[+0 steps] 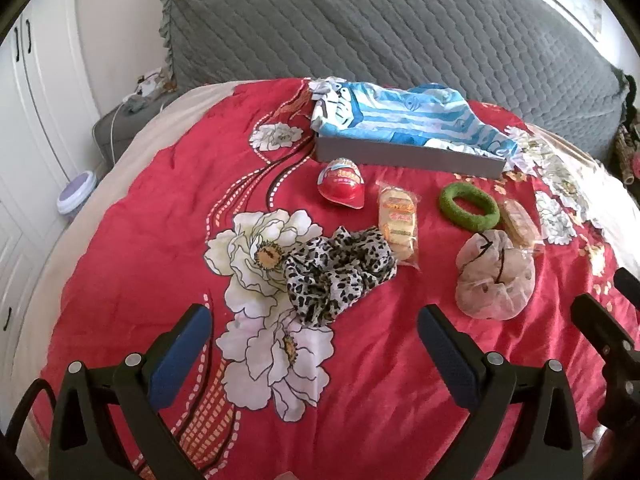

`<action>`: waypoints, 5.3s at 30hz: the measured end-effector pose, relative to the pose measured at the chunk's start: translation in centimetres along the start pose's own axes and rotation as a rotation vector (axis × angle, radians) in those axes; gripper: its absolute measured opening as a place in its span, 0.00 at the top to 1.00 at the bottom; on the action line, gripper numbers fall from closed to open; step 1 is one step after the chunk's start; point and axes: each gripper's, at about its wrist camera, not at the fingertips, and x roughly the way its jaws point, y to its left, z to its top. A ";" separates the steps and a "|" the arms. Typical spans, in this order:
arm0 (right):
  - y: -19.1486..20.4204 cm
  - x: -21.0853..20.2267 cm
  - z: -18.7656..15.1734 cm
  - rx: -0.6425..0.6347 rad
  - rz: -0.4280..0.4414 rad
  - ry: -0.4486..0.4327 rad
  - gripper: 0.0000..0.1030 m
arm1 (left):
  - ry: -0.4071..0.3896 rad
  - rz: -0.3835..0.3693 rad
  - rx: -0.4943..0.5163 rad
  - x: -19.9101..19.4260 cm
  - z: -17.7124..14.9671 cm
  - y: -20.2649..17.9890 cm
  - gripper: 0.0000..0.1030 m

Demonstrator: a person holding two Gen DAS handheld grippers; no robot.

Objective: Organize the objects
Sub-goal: 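Move both tools toward the leopard-print and beige mesh scrunchies, then grasp the leopard-print scrunchie with the left tool while the right tool grasps the beige mesh scrunchie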

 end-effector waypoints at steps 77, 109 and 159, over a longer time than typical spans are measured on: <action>2.9 1.3 1.1 0.000 0.017 0.108 0.01 | 0.014 -0.019 0.049 0.5 0.2 1.3 0.00; 2.3 10.2 0.3 0.130 -0.101 0.211 0.01 | 0.080 -0.131 0.146 10.3 3.3 0.6 0.00; 2.6 11.8 -0.1 0.105 -0.035 0.283 0.83 | 0.204 -0.276 0.201 11.2 2.3 -1.0 0.89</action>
